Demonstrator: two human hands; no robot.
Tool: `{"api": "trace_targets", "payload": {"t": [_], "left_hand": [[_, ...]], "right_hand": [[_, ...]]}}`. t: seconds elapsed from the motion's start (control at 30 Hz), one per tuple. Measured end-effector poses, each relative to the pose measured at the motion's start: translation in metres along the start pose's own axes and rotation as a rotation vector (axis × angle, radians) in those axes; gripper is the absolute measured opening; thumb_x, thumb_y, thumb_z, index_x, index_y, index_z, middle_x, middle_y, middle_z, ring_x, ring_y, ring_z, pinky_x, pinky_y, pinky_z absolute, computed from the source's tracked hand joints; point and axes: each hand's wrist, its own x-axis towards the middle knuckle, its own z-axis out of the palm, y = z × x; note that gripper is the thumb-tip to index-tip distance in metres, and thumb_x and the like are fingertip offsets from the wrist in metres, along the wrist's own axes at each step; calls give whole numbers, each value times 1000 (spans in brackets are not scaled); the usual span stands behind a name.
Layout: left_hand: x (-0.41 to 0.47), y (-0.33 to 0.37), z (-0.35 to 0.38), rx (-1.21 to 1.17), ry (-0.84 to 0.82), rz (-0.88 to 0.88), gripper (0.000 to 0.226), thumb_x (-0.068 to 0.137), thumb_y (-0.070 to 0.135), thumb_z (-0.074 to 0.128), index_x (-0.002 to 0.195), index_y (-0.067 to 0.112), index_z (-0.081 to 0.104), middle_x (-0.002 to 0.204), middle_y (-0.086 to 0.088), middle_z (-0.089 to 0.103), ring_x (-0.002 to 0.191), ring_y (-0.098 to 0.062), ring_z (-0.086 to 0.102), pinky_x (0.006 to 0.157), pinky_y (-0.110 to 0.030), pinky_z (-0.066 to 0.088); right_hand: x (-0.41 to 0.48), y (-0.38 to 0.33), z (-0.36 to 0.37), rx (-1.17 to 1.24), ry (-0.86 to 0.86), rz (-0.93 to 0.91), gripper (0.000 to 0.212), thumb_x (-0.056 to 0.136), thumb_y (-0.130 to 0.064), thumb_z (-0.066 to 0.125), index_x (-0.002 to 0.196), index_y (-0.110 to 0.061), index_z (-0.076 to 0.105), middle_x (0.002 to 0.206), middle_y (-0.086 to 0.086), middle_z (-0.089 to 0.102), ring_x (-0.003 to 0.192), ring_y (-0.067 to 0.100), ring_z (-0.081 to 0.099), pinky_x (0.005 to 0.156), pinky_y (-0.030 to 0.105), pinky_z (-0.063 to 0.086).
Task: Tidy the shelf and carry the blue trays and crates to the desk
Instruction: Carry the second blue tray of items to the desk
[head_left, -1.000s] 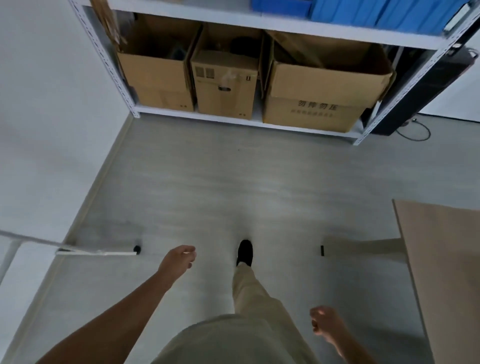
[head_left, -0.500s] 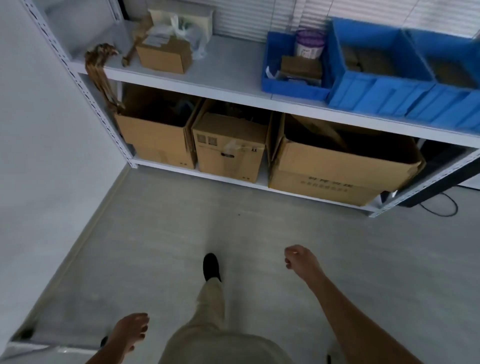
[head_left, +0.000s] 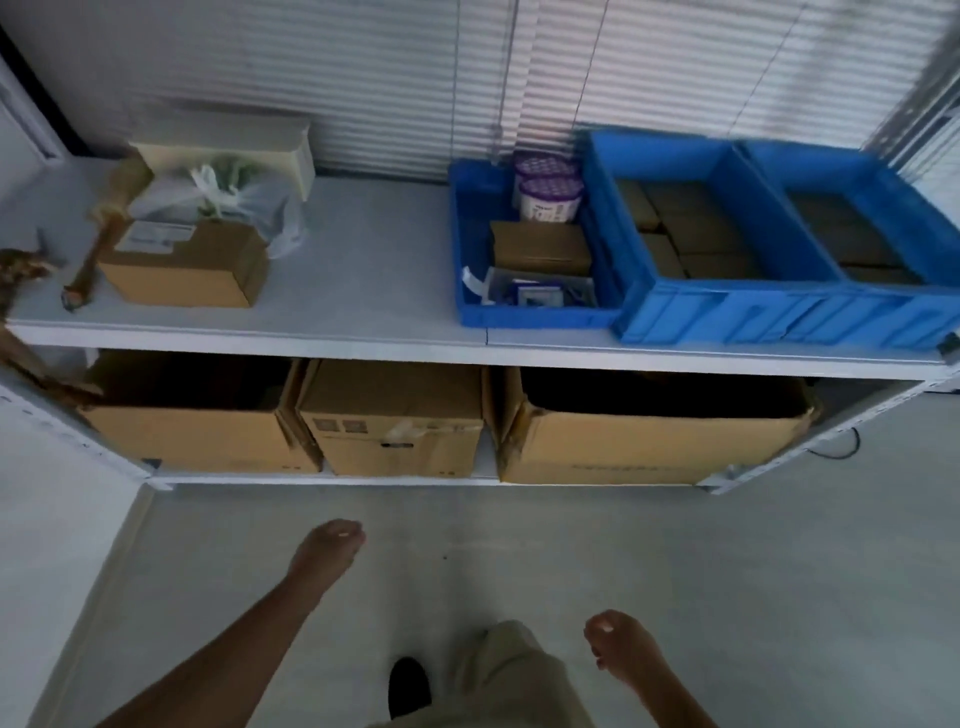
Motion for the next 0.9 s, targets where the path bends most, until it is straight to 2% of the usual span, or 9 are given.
{"api": "trace_targets", "payload": {"t": [0.13, 0.23, 0.37, 0.43, 0.53, 0.63, 0.73, 0.83, 0.9], "left_hand": [[77, 156, 10, 49, 40, 267, 22, 91, 26, 57, 107, 16, 69, 116, -12, 68, 105, -32, 64, 94, -43, 52], [121, 268, 25, 91, 127, 392, 38, 92, 37, 53, 122, 15, 64, 123, -9, 66, 108, -31, 64, 94, -41, 50], [163, 364, 41, 145, 172, 305, 53, 94, 41, 51, 133, 6, 53, 130, -17, 60, 111, -35, 60, 82, -38, 46], [179, 377, 41, 221, 161, 279, 39, 94, 29, 53, 124, 5, 59, 119, -17, 65, 95, -31, 63, 67, -34, 46], [194, 377, 33, 296, 169, 298, 25, 90, 19, 56, 111, 6, 64, 103, -15, 68, 80, -27, 63, 59, -32, 44], [198, 376, 24, 270, 97, 331, 22, 85, 16, 61, 105, 7, 63, 99, -15, 68, 83, -28, 65, 72, -39, 57], [199, 368, 15, 237, 9, 325, 28, 83, 17, 65, 110, 10, 58, 102, -13, 66, 88, -29, 65, 82, -46, 58], [194, 355, 0, 256, -92, 313, 37, 81, 19, 69, 115, 12, 55, 106, -11, 66, 89, -27, 66, 77, -41, 58], [194, 349, -12, 270, -186, 284, 40, 82, 20, 70, 118, 11, 56, 108, -11, 68, 87, -24, 69, 64, -33, 54]], "right_hand": [[71, -32, -22, 13, -17, 51, 18, 56, -47, 66, 69, -36, 71, 84, 5, 70, 78, 22, 63, 84, 44, 58], [79, -115, -58, 63, -8, 10, 10, 71, -39, 63, 73, -31, 69, 89, 4, 70, 86, 24, 67, 85, 41, 57], [36, -264, -115, 112, 49, -158, 9, 90, -26, 58, 82, -27, 62, 91, 4, 71, 78, 19, 66, 61, 22, 55], [44, -319, -127, 224, 20, -228, 14, 90, -22, 57, 81, -17, 66, 88, 7, 69, 77, 20, 66, 74, 37, 58], [45, -391, -136, 376, -11, -275, 30, 95, -29, 59, 117, -9, 59, 106, 12, 67, 98, 27, 68, 91, 41, 56], [45, -440, -132, 741, -21, -141, 49, 93, -43, 61, 128, -12, 44, 112, 13, 65, 93, 26, 69, 81, 39, 55], [45, -462, -109, 955, 32, 1, 58, 89, -41, 68, 128, -15, 33, 115, 15, 61, 88, 26, 70, 78, 41, 57], [40, -466, -84, 1058, 184, 60, 56, 90, -40, 67, 126, -19, 31, 111, 14, 60, 84, 27, 72, 51, 29, 56], [38, -466, -69, 1057, 279, 88, 56, 89, -43, 67, 126, -21, 31, 111, 13, 57, 89, 31, 71, 49, 31, 58]]}}
